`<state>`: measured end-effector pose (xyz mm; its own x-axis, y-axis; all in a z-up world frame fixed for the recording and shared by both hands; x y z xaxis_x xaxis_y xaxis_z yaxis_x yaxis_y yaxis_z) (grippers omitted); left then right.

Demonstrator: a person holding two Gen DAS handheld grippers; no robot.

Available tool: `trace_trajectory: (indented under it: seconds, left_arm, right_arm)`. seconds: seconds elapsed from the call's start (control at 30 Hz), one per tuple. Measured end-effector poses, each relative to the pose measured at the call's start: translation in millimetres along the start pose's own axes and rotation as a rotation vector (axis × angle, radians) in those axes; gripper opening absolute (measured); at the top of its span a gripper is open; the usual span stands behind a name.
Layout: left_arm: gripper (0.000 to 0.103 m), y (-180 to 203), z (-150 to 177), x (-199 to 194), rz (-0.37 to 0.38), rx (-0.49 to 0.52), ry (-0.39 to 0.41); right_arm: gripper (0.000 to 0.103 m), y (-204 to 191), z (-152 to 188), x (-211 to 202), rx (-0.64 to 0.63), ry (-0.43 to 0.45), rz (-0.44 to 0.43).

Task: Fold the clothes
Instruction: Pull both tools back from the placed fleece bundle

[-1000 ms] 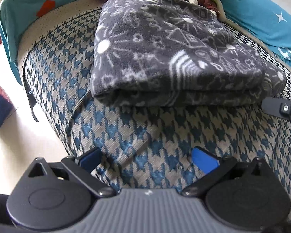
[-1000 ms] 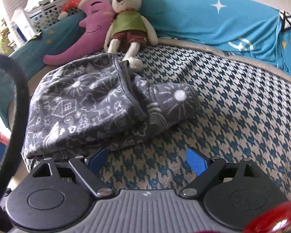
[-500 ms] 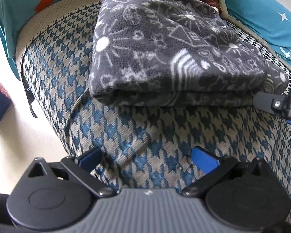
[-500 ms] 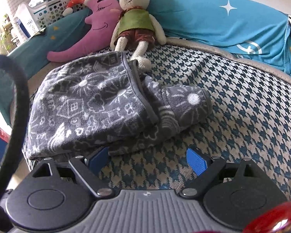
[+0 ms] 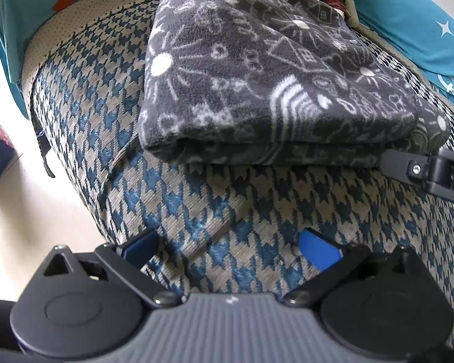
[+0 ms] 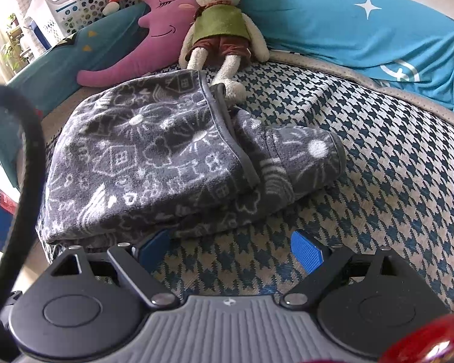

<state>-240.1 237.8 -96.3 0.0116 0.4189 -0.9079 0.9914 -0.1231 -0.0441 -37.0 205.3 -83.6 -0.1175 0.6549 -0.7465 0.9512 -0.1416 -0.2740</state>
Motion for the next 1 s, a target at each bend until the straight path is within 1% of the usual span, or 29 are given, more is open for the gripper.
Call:
trace_trajectory:
  seconds: [0.53, 1.0]
  left_arm:
    - [0.103, 0, 1, 1, 0.007, -0.005, -0.013]
    - [0.103, 4, 8, -1, 0.002, -0.017, -0.009]
  right_arm:
    - [0.089, -7, 2, 2, -0.011, 0.000, -0.014]
    - [0.089, -6, 6, 11, -0.009, -0.023, 0.001]
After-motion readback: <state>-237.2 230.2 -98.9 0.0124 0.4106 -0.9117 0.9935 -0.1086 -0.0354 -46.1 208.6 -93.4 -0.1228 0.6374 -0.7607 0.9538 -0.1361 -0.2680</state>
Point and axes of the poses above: each gripper's, at about its wrist camera, not at the fingertips, and x roughly the way its jaws point, y to its right, z to its underside, the point moved 6 cm from there along x, roughly the way its jaws point, and after that the axes turned 10 degrees about -z, right-handed, at the moved point
